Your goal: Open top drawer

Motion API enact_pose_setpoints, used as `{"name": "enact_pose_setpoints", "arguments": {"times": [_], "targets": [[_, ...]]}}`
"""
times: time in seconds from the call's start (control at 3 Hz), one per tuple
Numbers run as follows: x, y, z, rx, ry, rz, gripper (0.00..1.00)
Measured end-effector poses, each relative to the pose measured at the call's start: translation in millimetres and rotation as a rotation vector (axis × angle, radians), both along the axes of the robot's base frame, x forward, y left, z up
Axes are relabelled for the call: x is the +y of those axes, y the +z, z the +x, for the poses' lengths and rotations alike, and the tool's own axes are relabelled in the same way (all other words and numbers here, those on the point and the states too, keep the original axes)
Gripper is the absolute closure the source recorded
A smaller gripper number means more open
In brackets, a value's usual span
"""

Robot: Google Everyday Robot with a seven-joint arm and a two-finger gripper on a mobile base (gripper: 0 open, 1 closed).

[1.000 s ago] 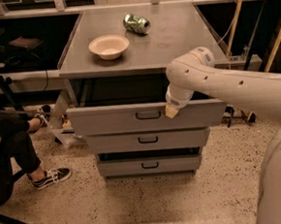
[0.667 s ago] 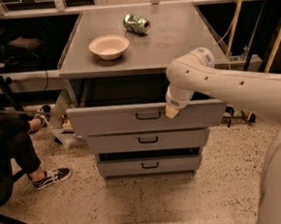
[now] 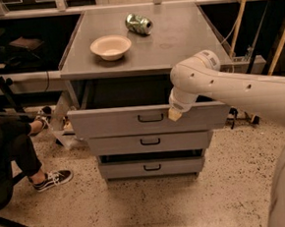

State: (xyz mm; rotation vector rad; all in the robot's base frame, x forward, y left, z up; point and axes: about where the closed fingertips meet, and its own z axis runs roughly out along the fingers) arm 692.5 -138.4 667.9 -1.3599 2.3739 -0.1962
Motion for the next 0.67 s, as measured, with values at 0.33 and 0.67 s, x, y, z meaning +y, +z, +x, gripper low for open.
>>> {"name": "enact_pose_setpoints", "arguments": {"times": [0.33, 0.67], "targets": [[-0.6, -1.7, -6.0, -0.002, -0.004, 0.004, 1.0], [-0.3, -0.1, -6.1, -0.002, -0.004, 0.004, 1.0]]}}
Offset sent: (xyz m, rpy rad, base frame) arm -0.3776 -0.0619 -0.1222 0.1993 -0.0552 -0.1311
